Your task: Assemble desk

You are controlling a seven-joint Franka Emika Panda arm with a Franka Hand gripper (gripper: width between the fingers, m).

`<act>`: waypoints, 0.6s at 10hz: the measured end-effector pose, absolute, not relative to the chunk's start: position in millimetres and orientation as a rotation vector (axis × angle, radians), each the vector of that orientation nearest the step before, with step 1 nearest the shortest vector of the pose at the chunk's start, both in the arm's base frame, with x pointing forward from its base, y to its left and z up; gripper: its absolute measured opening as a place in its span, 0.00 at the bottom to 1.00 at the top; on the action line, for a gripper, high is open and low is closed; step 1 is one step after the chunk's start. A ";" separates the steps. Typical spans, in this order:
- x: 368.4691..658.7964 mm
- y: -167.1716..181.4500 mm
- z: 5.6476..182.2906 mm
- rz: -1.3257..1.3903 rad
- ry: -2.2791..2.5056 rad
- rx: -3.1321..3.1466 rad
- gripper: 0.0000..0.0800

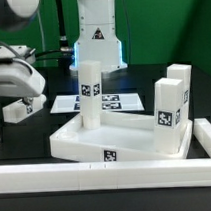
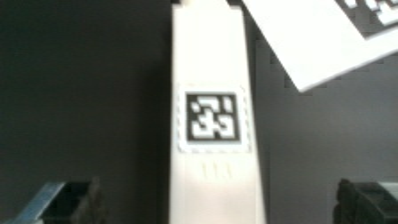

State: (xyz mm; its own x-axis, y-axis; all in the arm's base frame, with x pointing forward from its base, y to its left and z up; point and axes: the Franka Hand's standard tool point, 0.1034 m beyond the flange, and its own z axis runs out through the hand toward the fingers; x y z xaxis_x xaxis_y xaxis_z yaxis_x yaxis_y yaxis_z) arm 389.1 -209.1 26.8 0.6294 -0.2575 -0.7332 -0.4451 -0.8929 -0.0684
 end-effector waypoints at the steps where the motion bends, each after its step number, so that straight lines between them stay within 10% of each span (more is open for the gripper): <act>1: 387.9 -210.5 24.8 1.173 0.558 -2.594 0.81; 6: 386.8 -211.1 19.6 1.366 0.538 -2.482 0.81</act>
Offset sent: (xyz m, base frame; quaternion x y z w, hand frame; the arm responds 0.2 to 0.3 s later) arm 0.0061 0.0011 -0.0002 -0.0032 -0.1295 -0.0025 0.9916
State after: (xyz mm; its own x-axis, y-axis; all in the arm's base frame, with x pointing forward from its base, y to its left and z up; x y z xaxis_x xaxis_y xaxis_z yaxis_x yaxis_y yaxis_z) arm 386.8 -211.1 19.6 0.4900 -0.1951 -0.8496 -0.4370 -0.8983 -0.0458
